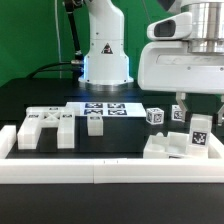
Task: Assemble chair
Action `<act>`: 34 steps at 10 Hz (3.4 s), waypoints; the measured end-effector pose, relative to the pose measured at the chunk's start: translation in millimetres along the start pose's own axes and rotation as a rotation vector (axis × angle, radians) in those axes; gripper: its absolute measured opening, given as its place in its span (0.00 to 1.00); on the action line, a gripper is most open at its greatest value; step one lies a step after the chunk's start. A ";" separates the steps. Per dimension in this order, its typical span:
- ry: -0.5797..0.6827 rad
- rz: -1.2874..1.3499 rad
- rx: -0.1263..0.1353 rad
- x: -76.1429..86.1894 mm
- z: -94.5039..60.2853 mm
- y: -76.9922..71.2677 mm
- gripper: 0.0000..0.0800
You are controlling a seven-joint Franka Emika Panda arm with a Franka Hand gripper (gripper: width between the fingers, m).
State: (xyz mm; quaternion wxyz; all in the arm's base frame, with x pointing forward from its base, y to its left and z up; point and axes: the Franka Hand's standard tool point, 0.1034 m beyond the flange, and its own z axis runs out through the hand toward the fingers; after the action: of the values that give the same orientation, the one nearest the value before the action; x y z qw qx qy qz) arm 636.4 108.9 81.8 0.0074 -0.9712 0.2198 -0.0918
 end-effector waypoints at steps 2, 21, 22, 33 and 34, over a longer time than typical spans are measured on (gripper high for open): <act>0.008 0.115 -0.017 2.5 -0.1 7.5 0.36; 0.005 -0.164 0.008 0.8 -51.1 58.6 0.81; -0.002 -0.216 0.010 -1.8 -50.0 88.3 0.81; 0.031 -0.605 -0.017 -5.1 -31.5 171.7 0.81; 0.030 -0.597 -0.017 -5.2 -31.2 171.1 0.81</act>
Offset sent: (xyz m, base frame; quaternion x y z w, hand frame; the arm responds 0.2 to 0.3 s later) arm 0.0000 0.0000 0.0000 0.0000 0.0000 0.1938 0.9810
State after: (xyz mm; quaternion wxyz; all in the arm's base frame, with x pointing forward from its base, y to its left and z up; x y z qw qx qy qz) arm 553.3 -42.6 102.3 -0.0316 -0.9914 -0.0747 -0.1025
